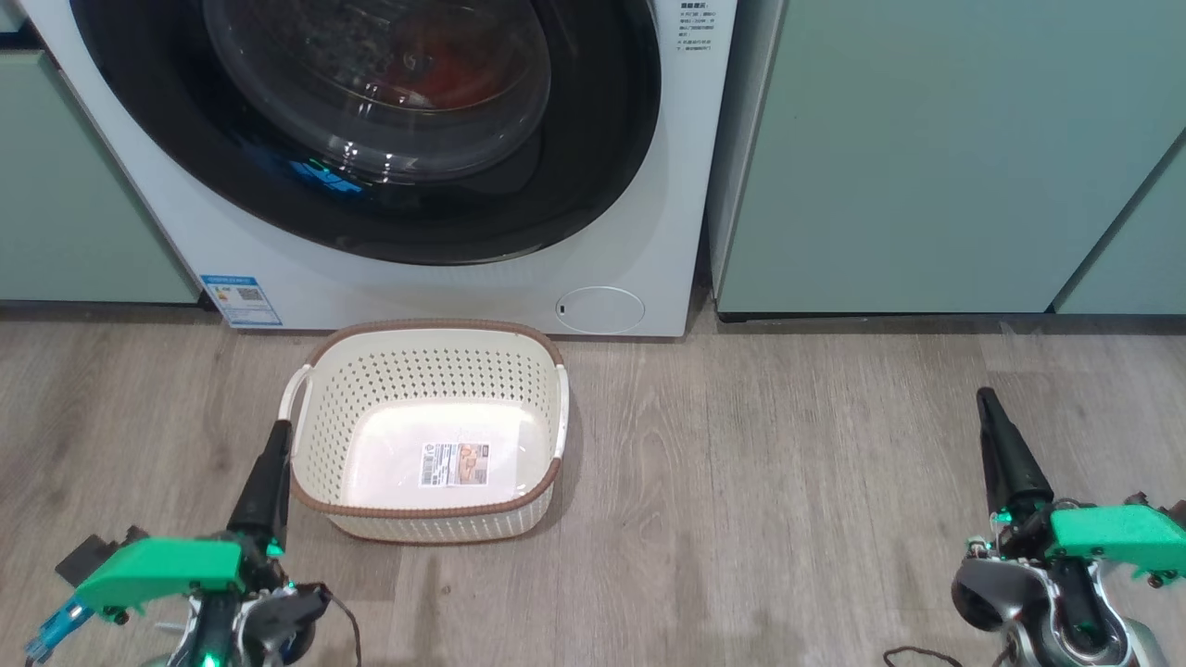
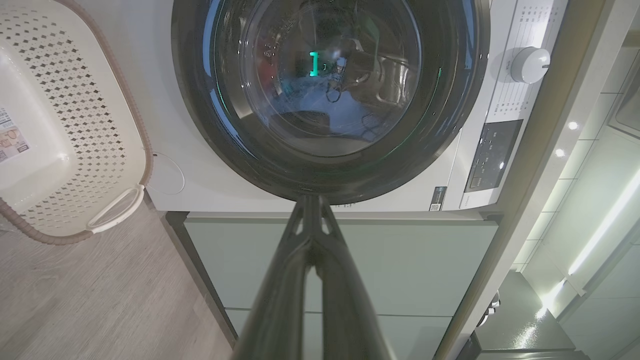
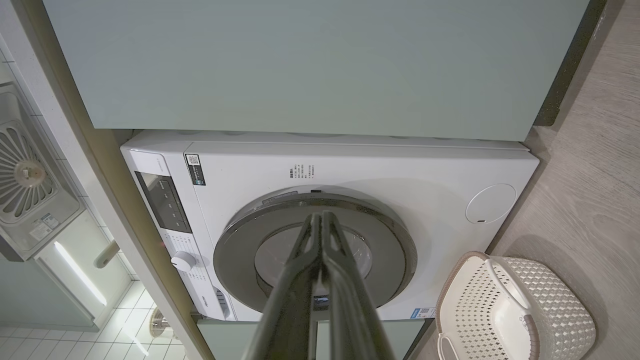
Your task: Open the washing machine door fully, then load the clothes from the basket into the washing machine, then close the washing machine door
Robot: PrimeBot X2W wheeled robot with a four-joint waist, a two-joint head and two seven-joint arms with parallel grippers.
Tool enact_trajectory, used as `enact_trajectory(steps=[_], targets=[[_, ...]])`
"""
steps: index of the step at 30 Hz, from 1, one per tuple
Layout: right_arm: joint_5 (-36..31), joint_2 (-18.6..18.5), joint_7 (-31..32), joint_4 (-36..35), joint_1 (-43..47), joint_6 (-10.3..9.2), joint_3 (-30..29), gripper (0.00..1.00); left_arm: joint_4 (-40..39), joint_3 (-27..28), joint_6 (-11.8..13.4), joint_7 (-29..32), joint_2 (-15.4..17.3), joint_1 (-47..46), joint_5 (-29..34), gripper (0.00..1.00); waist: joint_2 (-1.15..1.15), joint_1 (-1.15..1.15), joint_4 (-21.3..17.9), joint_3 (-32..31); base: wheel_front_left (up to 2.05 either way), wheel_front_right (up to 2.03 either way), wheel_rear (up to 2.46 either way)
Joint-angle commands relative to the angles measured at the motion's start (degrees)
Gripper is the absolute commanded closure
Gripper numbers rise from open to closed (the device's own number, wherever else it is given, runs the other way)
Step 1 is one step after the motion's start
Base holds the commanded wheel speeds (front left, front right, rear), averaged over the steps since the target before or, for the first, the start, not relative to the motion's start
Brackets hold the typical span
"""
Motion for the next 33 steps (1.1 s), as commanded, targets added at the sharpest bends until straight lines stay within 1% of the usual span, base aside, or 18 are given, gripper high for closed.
enact_trajectory(steps=[1,33], targets=[[0.1,-0.9,0.5,-1.9,-2.8,0.01,1.0,1.00,-1.7,2.0,-0.5,0.4,0.4,-2.7,-0.3,1.00,0.00,0.00,0.0,0.0,0.00,0.00,0.00],[-0.1,-0.8,0.7,-1.9,-2.8,0.01,0.9,1.00,-1.7,2.0,-0.5,0.5,0.4,-2.7,-0.3,1.00,0.00,0.00,0.0,0.0,0.00,0.00,0.00]])
